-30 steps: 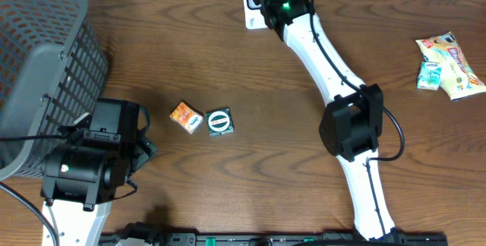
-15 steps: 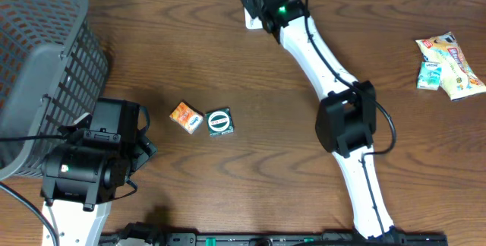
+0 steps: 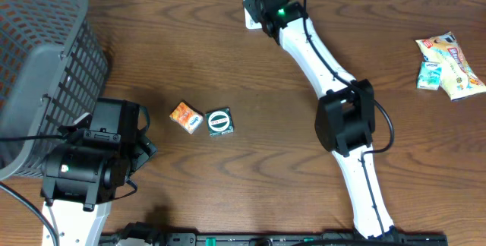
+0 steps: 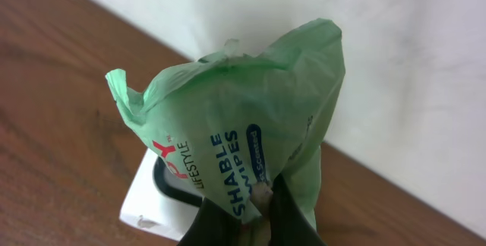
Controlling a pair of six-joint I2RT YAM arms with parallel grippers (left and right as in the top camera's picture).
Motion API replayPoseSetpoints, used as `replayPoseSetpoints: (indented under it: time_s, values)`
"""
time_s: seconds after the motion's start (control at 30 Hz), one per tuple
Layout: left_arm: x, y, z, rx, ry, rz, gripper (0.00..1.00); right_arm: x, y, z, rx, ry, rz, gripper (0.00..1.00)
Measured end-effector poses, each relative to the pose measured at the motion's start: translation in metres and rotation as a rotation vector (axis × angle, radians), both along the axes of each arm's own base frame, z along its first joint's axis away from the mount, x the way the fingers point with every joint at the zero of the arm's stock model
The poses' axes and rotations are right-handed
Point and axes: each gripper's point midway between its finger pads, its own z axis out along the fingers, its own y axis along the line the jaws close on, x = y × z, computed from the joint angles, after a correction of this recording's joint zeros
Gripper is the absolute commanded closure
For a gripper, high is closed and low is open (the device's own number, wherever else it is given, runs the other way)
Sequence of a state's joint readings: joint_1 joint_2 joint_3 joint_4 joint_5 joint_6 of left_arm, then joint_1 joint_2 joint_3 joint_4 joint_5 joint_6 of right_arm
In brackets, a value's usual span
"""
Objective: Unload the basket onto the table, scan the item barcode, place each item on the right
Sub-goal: 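Hold the wipes pack against the scanner window with the right gripper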
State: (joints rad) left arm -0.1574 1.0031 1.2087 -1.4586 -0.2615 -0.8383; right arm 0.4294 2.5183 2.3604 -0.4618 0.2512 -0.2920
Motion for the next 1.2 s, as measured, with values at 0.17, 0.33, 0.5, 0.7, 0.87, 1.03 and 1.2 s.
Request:
replayPoseSetpoints:
  time_s: [0.17, 0.33, 0.5, 0.7, 0.87, 1.03, 1.2]
  values:
    - [0.000, 0.000, 0.000, 0.000, 0.000, 0.000, 0.02, -0.002, -0.011, 0.065, 0.032, -0.107, -0.050, 0.99]
    - [0.000, 0.000, 0.000, 0.000, 0.000, 0.000, 0.02, -0.014, -0.026, 0.138, 0.070, -0.220, -0.106, 0.99]
    - [0.000, 0.000, 0.000, 0.000, 0.000, 0.000, 0.02, -0.023, -0.031, 0.164, 0.093, -0.248, -0.115, 0.99]
    - [0.000, 0.000, 0.000, 0.000, 0.000, 0.000, 0.02, -0.023, -0.009, 0.127, 0.124, -0.141, -0.001, 0.99]
    - [0.000, 0.000, 0.000, 0.000, 0.000, 0.000, 0.02, -0.008, 0.000, 0.063, 0.097, -0.060, 0.011, 0.99]
    - [0.000, 0.000, 0.000, 0.000, 0.000, 0.000, 0.02, 0.005, -0.001, -0.017, 0.046, 0.021, -0.016, 0.99]
    - [0.000, 0.000, 0.000, 0.000, 0.000, 0.000, 0.02, 0.006, -0.002, -0.045, 0.029, 0.055, -0.019, 0.99]
